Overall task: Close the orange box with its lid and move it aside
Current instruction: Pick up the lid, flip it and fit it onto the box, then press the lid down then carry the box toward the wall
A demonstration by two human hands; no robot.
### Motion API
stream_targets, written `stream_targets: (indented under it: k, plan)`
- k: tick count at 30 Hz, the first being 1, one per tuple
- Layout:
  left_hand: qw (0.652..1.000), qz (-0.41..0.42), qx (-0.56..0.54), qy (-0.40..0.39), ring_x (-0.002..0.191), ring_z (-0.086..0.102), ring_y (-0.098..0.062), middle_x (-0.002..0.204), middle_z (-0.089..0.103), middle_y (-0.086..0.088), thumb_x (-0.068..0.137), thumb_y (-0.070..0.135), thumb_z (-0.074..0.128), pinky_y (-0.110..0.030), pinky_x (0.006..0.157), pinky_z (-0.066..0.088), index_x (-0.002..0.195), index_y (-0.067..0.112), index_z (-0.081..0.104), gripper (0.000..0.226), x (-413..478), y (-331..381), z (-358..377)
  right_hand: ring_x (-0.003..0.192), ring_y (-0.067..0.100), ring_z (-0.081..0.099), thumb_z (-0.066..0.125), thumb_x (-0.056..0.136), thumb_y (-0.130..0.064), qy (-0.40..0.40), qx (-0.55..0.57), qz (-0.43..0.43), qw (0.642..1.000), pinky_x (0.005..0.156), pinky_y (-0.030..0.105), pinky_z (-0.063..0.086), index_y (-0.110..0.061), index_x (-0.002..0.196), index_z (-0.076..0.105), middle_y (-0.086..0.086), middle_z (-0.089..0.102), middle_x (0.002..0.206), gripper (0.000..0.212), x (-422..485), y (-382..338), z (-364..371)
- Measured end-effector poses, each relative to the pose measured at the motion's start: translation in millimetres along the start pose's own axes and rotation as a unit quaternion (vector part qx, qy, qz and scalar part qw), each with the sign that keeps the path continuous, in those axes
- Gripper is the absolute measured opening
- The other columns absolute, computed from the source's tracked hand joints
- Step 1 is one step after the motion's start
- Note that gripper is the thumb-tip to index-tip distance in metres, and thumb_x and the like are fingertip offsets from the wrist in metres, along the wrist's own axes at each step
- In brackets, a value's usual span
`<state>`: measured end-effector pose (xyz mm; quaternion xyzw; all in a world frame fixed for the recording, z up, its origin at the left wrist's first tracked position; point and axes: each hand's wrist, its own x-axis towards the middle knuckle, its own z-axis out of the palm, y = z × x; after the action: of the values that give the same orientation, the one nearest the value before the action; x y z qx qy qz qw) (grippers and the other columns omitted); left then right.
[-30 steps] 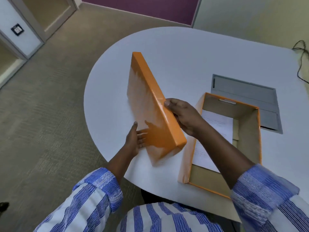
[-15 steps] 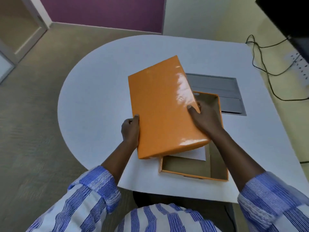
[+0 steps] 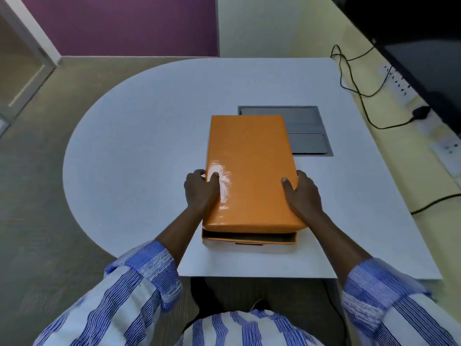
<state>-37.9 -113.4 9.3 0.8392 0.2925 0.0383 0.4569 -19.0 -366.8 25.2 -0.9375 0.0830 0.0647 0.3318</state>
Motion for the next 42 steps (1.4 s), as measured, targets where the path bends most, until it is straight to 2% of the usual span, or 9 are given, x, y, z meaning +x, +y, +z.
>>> stream_targets:
  k: [7,10,14,17,22,26,34,42]
  plan:
    - [1.000,0.002,0.026,-0.004,0.117,0.063,-0.031,0.136,0.062,-0.013,0.095,0.047,0.058,-0.033,0.087,0.044,0.140,0.010,0.056,0.059,-16.2,-14.8,3.5,0.116,0.034,0.059,0.050,0.098,-0.050,-0.027,0.011,-0.010,1.000,0.094,0.048,0.051,-0.012,0.137,0.047,0.014,0.059,0.130,0.054,-4.8,12.7,2.5]
    - [0.999,-0.031,0.036,-0.010,0.121,0.061,-0.033,0.140,0.060,-0.014,0.096,0.051,0.053,-0.037,0.092,0.047,0.142,0.008,0.055,0.063,-21.6,-20.3,5.2,0.118,0.034,0.058,0.049,0.099,-0.048,-0.027,0.011,-0.009,1.000,0.095,0.047,0.050,-0.012,0.139,0.046,0.015,0.058,0.133,0.054,-8.1,19.7,4.9]
    - [0.998,-0.031,0.058,-0.014,0.105,0.067,-0.032,0.122,0.070,-0.014,0.097,0.052,0.050,-0.034,0.078,0.049,0.124,0.005,0.065,0.055,-27.8,-24.4,9.6,0.118,0.035,0.057,0.047,0.101,-0.045,-0.017,0.011,-0.019,1.000,0.093,0.044,0.048,-0.012,0.140,0.046,0.017,0.057,0.132,0.051,-16.0,29.0,9.9]
    - [0.997,-0.031,0.076,-0.005,0.108,0.067,-0.034,0.124,0.069,-0.015,0.097,0.053,0.050,-0.037,0.083,0.053,0.126,0.004,0.064,0.058,-32.0,-26.5,10.2,0.117,0.035,0.057,0.046,0.102,-0.045,-0.016,0.005,-0.025,1.000,0.093,0.045,0.049,-0.012,0.141,0.045,0.018,0.056,0.133,0.052,-22.2,34.1,12.9]
    - [0.994,-0.010,0.111,0.008,0.110,0.067,-0.035,0.128,0.068,-0.015,0.097,0.056,0.050,-0.033,0.078,0.047,0.130,0.005,0.062,0.061,-37.6,-31.1,10.8,0.117,0.036,0.057,0.044,0.102,-0.046,-0.011,0.001,-0.023,1.000,0.094,0.047,0.050,-0.012,0.143,0.042,0.018,0.054,0.133,0.053,-30.1,36.6,15.2]
    - [0.989,0.006,0.146,0.020,0.112,0.065,-0.036,0.129,0.065,-0.017,0.097,0.060,0.046,-0.042,0.087,0.053,0.130,0.005,0.061,0.066,-42.0,-34.4,9.6,0.118,0.037,0.057,0.042,0.103,-0.046,-0.001,0.000,-0.015,1.000,0.094,0.048,0.051,-0.012,0.146,0.039,0.018,0.052,0.135,0.055,-38.1,39.7,19.4]
    - [0.979,0.032,0.201,0.013,0.119,0.059,-0.035,0.130,0.059,-0.015,0.097,0.065,0.040,-0.049,0.091,0.052,0.140,0.012,0.053,0.069,-52.9,-35.3,10.3,0.119,0.037,0.056,0.039,0.104,-0.046,-0.003,-0.004,-0.008,1.000,0.092,0.048,0.050,-0.012,0.148,0.035,0.018,0.052,0.137,0.056,-43.8,51.5,29.7]
    - [0.966,0.041,0.254,0.038,0.109,0.062,-0.034,0.124,0.060,-0.016,0.099,0.064,0.035,-0.039,0.077,0.047,0.128,0.007,0.053,0.067,-61.1,-38.5,12.3,0.127,0.038,0.049,0.040,0.102,-0.050,0.008,-0.029,-0.002,1.000,0.092,0.051,0.049,-0.011,0.154,0.024,0.019,0.045,0.144,0.068,-44.3,41.6,39.0]
